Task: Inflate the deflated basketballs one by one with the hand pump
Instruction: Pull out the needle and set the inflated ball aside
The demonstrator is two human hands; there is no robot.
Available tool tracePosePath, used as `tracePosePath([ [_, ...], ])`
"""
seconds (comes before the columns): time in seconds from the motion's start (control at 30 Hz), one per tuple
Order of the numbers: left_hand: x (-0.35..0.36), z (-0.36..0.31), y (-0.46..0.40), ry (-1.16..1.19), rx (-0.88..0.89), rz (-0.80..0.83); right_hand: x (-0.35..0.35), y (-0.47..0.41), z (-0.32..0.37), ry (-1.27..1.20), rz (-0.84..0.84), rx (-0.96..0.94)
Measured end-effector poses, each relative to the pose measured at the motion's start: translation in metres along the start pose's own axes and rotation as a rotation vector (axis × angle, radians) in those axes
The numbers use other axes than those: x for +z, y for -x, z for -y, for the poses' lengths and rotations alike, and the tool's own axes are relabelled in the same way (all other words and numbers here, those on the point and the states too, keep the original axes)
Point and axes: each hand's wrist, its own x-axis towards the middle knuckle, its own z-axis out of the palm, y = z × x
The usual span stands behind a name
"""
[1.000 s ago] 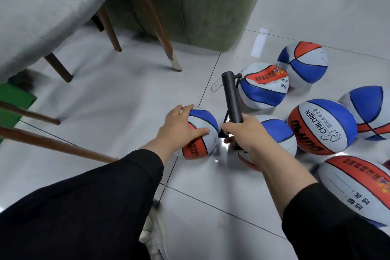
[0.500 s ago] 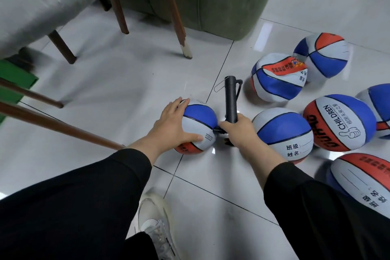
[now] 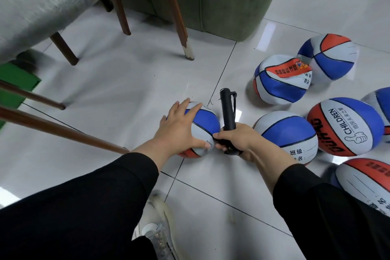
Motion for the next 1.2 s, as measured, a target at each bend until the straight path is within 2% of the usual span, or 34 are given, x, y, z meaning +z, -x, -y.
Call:
tracePosePath([
  [0.17,-0.004,0.007,0.001,0.063,-0.024,-0.009,0.008,-0.001,0.004,0.020,-0.069,-0.033],
  [0.7,-0.001,0.016,-0.003,0.087,-0.003,0.000,0.017,0.020,0.012,0.162,-0.146,-0.089],
  [0.9,-0.005,0.022,-0.002,0.254,-0.020,0.045,-0.012,0.045,0.022,0.208,-0.097,-0.163],
  [1.03,-0.008,0.027,-0.004,0.619,-0.241,-0.067,-0.017,0.057,0.022,0.185,-0.163,-0.248],
  [1.13,-0.010,0.033,0.000,0.835,-0.438,0.075,-0.018,0.067,0.016,0.152,-0.181,-0.298],
  [1.2,-0.009,0.029,0.005,0.825,-0.478,0.091,-0.017,0.078,0.011,0.152,-0.215,-0.335],
])
